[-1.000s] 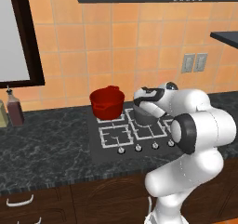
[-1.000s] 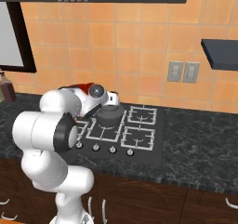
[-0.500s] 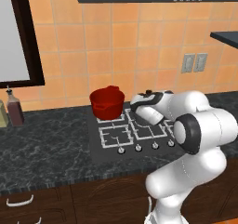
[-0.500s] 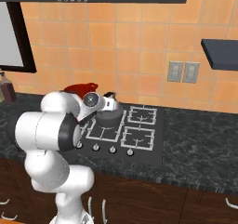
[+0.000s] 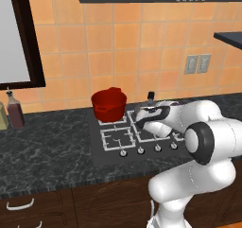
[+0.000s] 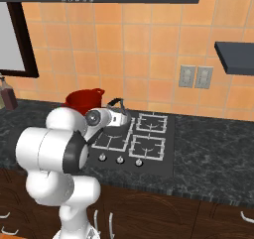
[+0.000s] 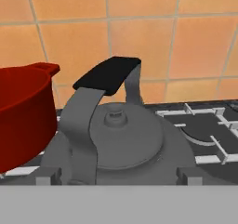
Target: Pick the kettle from the counter and place it on a stove burner. Then turn the burner on.
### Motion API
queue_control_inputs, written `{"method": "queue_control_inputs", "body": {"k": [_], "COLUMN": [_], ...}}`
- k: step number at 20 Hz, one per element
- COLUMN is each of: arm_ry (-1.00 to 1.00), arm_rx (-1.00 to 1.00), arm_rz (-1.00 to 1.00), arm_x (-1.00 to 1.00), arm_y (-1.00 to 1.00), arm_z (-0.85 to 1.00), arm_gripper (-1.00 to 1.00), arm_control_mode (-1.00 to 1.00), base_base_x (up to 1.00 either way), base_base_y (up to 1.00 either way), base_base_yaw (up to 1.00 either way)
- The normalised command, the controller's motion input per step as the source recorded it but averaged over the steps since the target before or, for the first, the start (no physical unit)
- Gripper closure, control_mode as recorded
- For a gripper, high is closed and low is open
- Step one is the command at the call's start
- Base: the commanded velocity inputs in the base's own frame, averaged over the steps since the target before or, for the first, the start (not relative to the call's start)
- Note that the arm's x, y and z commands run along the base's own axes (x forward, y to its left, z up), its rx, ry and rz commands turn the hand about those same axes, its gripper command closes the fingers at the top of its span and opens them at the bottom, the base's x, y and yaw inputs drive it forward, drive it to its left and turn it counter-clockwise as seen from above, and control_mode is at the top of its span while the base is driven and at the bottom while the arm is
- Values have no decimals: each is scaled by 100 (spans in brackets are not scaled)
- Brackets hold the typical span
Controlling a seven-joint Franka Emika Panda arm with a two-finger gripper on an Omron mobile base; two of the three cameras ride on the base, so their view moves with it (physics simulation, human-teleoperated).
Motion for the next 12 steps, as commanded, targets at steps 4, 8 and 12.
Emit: {"method": "queue_control_inputs", "body": {"k": [4, 8, 12], "arm_ry": [0, 13, 15], "arm_rx": [0, 0, 0], "arm_rz": [-3, -4, -2], "arm_x": [-66, -61, -42], "arm_y": [0, -13, -22], "arm_z": [23, 52, 96], "arm_gripper": [-100, -100, -100], "arm_control_mode": [-100, -100, -100], "base_base_x": [0, 0, 0], "base_base_y": [0, 0, 0], "base_base_yaw": [0, 0, 0]}}
